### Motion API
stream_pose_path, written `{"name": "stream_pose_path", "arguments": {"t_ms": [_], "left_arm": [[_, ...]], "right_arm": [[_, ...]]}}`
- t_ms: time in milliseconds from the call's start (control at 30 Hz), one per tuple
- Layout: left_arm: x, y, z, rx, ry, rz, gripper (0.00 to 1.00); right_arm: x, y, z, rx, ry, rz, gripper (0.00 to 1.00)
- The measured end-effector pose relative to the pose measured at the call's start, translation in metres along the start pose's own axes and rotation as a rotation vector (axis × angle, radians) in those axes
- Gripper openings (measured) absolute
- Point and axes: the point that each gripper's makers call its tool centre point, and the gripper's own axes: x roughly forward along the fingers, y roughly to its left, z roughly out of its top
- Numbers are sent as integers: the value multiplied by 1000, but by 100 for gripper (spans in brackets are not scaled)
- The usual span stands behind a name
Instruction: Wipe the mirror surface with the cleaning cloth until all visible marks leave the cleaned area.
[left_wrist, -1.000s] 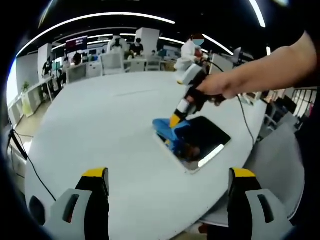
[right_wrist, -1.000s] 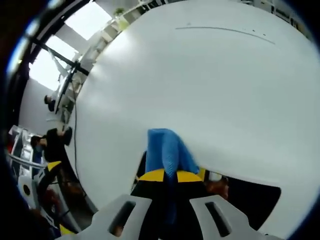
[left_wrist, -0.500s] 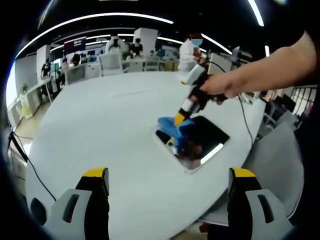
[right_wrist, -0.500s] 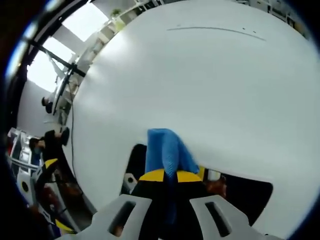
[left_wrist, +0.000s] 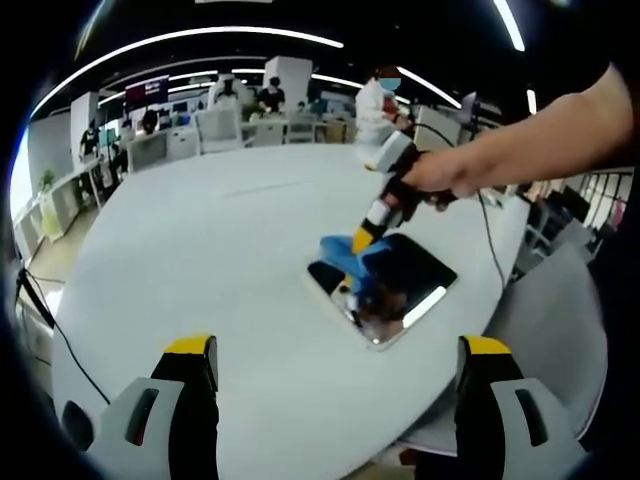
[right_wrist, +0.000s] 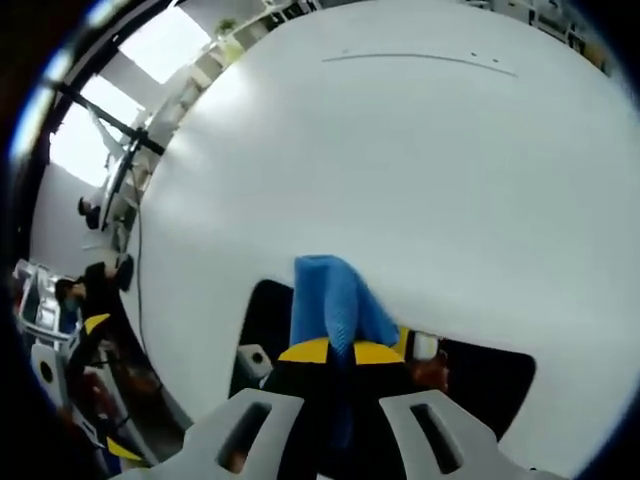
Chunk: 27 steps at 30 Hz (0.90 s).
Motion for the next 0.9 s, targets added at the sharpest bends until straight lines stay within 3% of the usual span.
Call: {"name": "stream_pose_path", "arguments": {"t_ms": [900], "left_arm": [[-2,-3,1,10,-11,3,100]], "right_arm": [[-6,17,-45,18,7,14,1]]}}
